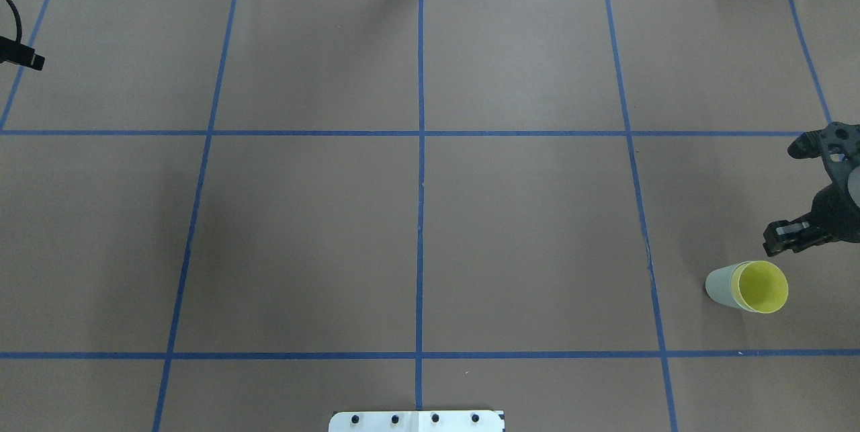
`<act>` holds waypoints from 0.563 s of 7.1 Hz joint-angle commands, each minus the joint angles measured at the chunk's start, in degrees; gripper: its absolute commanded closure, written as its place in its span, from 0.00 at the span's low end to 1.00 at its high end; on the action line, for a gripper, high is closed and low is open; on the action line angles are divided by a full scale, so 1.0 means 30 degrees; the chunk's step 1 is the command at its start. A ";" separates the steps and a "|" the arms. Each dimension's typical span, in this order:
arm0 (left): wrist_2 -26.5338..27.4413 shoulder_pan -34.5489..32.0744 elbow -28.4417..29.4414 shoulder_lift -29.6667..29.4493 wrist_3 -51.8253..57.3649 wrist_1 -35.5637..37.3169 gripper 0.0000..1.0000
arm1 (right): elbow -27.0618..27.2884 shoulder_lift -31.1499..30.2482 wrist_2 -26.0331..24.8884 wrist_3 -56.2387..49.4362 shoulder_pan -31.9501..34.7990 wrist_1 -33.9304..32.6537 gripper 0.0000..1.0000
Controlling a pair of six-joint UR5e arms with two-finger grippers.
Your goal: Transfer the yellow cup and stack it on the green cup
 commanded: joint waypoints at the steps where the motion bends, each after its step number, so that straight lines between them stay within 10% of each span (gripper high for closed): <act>1: -0.0030 -0.0451 0.0016 0.0019 0.0028 0.0243 0.00 | 0.0164 0.0119 0.0067 0.0010 0.0199 0.0023 0.00; 4: 0.0290 -0.2967 0.0337 -0.1175 0.7039 0.7715 0.00 | 0.0020 0.0383 0.0097 -0.0048 0.1517 0.0256 0.00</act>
